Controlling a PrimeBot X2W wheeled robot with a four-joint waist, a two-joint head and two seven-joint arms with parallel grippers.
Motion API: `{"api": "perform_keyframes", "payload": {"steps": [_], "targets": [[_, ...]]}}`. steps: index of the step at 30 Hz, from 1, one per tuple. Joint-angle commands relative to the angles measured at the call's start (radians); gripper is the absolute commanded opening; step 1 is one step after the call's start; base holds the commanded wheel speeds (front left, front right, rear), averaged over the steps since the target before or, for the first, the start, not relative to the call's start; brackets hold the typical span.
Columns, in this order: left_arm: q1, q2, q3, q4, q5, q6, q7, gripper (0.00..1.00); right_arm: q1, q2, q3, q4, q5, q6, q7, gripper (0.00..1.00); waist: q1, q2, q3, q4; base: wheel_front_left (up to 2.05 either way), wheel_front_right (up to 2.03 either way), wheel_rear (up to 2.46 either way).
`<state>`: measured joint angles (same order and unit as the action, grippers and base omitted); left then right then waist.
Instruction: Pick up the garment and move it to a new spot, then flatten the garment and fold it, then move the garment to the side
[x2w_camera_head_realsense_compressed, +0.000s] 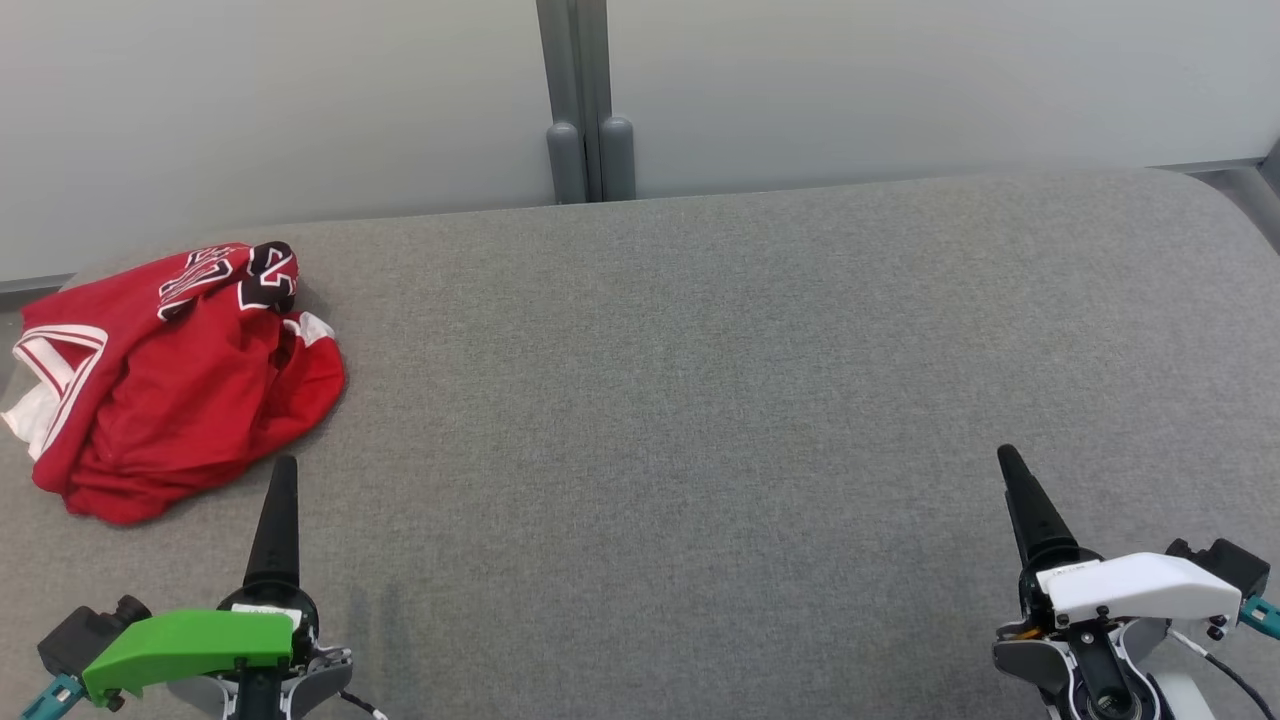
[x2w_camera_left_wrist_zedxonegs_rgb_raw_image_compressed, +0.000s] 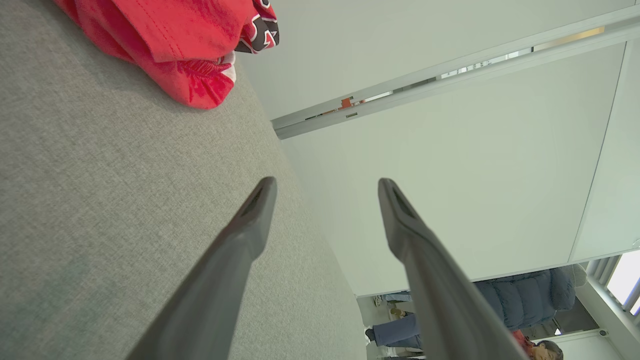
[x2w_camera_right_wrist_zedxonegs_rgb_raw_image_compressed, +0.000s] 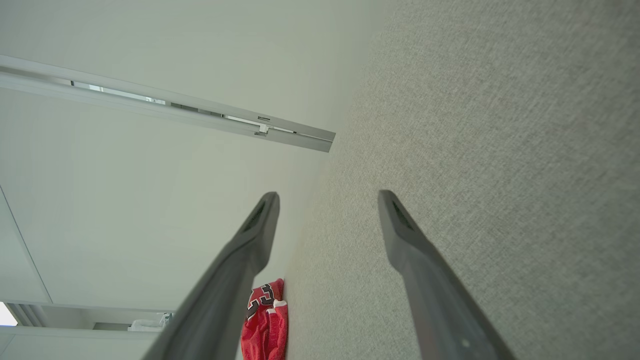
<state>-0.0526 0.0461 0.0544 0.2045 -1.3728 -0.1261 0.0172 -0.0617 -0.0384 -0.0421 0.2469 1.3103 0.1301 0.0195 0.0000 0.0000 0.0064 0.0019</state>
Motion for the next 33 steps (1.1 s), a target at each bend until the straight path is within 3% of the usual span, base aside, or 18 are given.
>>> {"api": "perform_keyframes", "payload": {"steps": [1, 12, 33], "targets": [[-0.007, 0.005, 0.002, -0.028, 0.05, -0.002, -0.011, 1.0, -0.01, -0.006, 0.009, -0.025, -0.049, 0.0, -0.012, 1.0, 0.0, 0.0, 0.0, 0.0, 0.0, 0.0, 0.0], [0.014, 0.001, 0.007, -0.065, 0.275, -0.002, -0.054, 1.0, -0.002, -0.007, 0.064, -0.048, -0.307, 0.0, -0.056, 1.0, 0.0, 0.0, -0.001, 0.0, 0.0, 0.0, 0.0], [0.041, 0.003, -0.069, -0.126, 0.622, 0.018, -0.123, 1.0, 0.009, -0.009, 0.128, -0.087, -0.616, 0.001, -0.126, 1.0, 0.0, 0.0, -0.001, 0.009, 0.0, 0.0, 0.0]]}}
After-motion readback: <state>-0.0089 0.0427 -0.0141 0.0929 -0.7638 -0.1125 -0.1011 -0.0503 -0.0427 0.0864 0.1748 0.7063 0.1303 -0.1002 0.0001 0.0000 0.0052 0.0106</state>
